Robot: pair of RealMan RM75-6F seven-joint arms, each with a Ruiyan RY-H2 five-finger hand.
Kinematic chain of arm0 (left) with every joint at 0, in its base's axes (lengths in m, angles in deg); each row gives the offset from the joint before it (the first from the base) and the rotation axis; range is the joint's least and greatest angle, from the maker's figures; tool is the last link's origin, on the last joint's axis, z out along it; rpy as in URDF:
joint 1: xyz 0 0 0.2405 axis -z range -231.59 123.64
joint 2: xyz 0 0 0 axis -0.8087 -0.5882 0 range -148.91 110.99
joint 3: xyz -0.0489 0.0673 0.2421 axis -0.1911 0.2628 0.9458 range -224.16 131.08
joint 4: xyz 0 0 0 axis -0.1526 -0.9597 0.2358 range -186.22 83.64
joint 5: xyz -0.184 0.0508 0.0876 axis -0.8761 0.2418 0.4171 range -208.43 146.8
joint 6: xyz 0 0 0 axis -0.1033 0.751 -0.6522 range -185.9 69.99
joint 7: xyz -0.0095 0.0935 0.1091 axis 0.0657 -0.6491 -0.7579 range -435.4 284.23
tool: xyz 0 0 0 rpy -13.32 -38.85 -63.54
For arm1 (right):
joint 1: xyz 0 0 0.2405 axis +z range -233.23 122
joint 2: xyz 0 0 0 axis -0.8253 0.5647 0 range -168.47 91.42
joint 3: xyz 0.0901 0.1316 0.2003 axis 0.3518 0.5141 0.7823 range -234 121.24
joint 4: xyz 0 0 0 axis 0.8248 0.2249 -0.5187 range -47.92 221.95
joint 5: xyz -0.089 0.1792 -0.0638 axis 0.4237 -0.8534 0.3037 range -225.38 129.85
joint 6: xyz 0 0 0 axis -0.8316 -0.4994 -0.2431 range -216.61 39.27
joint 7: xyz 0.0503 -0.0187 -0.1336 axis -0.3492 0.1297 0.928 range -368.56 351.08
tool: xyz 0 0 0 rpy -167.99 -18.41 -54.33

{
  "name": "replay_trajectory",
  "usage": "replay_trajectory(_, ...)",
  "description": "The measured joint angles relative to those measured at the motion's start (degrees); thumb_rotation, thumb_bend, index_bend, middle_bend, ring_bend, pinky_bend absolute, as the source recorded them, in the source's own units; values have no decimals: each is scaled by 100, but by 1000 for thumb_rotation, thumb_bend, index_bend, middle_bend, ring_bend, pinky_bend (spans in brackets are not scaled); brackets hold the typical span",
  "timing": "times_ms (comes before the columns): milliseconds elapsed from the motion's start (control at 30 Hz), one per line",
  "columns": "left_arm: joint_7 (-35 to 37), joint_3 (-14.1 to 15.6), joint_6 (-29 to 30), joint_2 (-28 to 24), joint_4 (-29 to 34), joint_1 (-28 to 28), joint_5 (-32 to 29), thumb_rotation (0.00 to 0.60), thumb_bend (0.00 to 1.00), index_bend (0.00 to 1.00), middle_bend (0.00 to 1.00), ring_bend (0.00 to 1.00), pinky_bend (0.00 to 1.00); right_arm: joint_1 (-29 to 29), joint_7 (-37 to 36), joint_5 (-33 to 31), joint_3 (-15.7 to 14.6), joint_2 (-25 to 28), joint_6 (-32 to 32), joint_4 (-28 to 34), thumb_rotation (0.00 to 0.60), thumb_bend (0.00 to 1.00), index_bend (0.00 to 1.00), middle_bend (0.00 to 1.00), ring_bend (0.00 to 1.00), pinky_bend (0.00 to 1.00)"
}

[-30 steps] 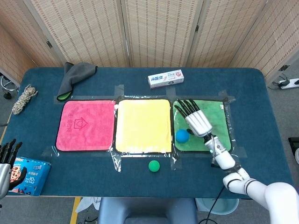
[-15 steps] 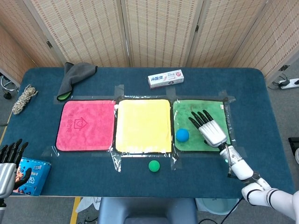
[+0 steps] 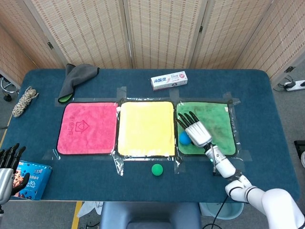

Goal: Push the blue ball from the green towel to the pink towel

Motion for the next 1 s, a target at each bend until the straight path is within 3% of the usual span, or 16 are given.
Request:
replay_trajectory(600, 17, -3, 58, -18, -61, -73, -59, 600, 444, 69, 39, 70, 0, 693, 290, 23, 344, -376, -105, 227, 600, 59, 0, 0, 0, 0)
replay_trajectory(1000, 66, 20, 73, -62, 27, -66, 67, 600, 445, 72, 39, 70, 0, 444, 538, 32, 266, 426, 207, 1240, 600, 58, 0, 0, 0, 0)
